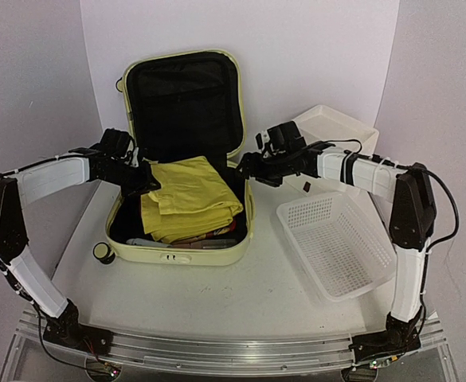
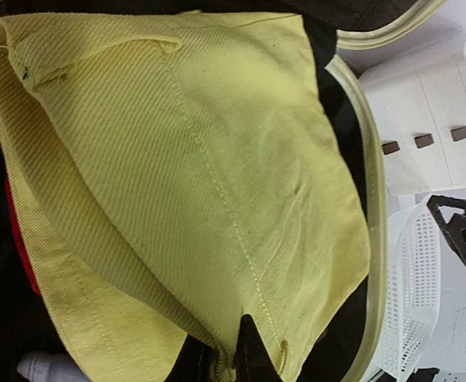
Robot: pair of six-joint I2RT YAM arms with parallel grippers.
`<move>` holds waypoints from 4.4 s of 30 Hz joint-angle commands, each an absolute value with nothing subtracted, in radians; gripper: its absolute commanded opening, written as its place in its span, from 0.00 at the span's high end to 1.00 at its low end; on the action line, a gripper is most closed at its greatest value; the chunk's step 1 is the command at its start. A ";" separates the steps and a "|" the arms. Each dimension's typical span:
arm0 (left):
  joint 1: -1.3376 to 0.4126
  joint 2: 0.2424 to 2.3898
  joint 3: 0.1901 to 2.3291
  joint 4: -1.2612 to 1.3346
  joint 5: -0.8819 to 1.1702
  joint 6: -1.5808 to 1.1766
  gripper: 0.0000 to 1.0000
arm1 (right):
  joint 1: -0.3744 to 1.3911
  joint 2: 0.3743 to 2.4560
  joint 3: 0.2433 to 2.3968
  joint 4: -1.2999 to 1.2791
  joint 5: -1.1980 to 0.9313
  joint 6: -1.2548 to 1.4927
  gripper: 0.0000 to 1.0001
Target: Open, take out, and arrange the luggage
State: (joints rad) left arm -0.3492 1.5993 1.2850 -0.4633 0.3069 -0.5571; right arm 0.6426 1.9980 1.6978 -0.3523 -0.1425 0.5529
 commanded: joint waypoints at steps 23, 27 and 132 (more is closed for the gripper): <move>-0.179 1.650 1.172 -0.623 0.288 -0.317 1.00 | 0.722 2.406 2.175 -0.560 -0.157 0.645 0.16; -0.180 1.669 1.167 -0.627 0.277 -0.318 1.00 | 0.731 2.434 2.185 -0.560 -0.224 0.672 0.21; -0.839 1.850 1.525 -0.371 0.347 -0.559 0.47 | 0.547 1.591 0.852 -0.469 -0.160 0.594 1.00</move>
State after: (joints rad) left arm -0.8474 1.8271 1.4551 -0.4515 0.2775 -0.5243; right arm 0.4702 1.6131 0.9340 -0.5388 -0.0082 0.5091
